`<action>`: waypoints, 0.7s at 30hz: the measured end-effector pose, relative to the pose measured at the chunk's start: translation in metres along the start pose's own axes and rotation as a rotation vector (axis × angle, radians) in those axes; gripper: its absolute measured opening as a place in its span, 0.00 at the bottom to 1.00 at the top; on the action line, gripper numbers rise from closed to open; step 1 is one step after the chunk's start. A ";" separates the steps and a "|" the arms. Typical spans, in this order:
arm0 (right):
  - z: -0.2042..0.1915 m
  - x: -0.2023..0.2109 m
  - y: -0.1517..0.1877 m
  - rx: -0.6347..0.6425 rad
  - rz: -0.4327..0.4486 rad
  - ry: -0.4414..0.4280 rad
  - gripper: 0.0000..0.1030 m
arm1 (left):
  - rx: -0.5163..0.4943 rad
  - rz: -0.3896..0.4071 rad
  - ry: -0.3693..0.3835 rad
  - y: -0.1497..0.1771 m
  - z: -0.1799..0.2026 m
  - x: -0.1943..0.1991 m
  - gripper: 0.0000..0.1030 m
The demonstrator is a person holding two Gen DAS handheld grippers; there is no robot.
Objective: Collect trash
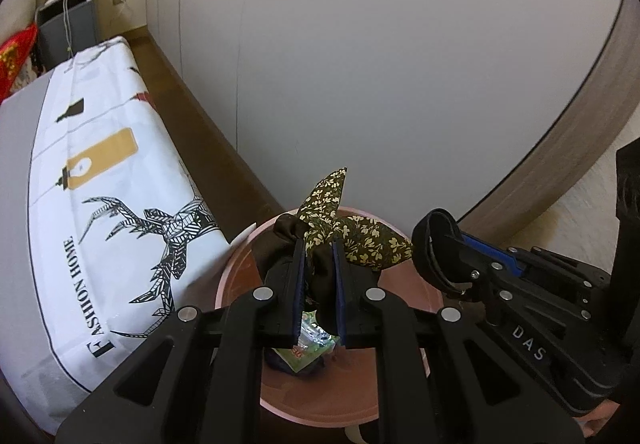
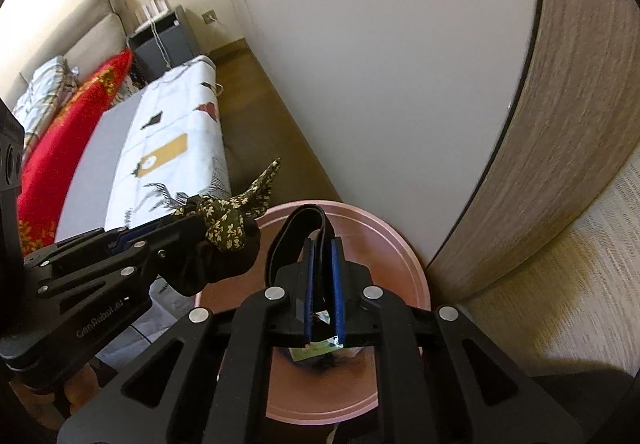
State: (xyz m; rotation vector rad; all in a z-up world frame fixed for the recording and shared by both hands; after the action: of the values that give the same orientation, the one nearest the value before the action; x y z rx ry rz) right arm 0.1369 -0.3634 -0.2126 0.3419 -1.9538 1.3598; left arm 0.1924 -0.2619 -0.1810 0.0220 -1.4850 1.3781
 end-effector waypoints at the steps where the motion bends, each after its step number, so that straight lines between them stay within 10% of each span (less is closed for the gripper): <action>1: 0.000 -0.002 0.000 0.000 -0.005 0.011 0.13 | 0.001 -0.003 -0.001 0.000 -0.002 -0.002 0.13; 7: 0.006 -0.006 0.001 -0.006 -0.005 0.029 0.35 | 0.003 -0.008 -0.004 0.001 -0.003 -0.006 0.24; 10: 0.009 -0.005 0.001 -0.010 0.002 0.039 0.40 | 0.007 -0.002 -0.026 0.001 -0.004 -0.004 0.54; 16: 0.013 0.012 -0.006 -0.031 0.060 0.033 0.51 | -0.029 0.058 -0.095 -0.006 -0.005 0.019 0.83; 21: 0.005 0.055 -0.012 -0.006 0.151 0.010 0.74 | -0.029 0.095 -0.186 -0.016 -0.012 0.065 0.86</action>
State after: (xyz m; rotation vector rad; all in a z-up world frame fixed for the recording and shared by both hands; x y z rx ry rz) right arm 0.1033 -0.3633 -0.1677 0.1872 -2.0090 1.4469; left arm 0.1812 -0.2194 -0.1289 0.0634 -1.6793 1.4621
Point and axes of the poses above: each gripper's, at about its wrist camera, not at the fingertips, and x roughly against the way its jaws point, z to its right, y to its underside, the point moved 3 cm from there along -x, roughly the way its jaws point, and after that the axes turned 10 degrees about z, right-handed, at the moved point
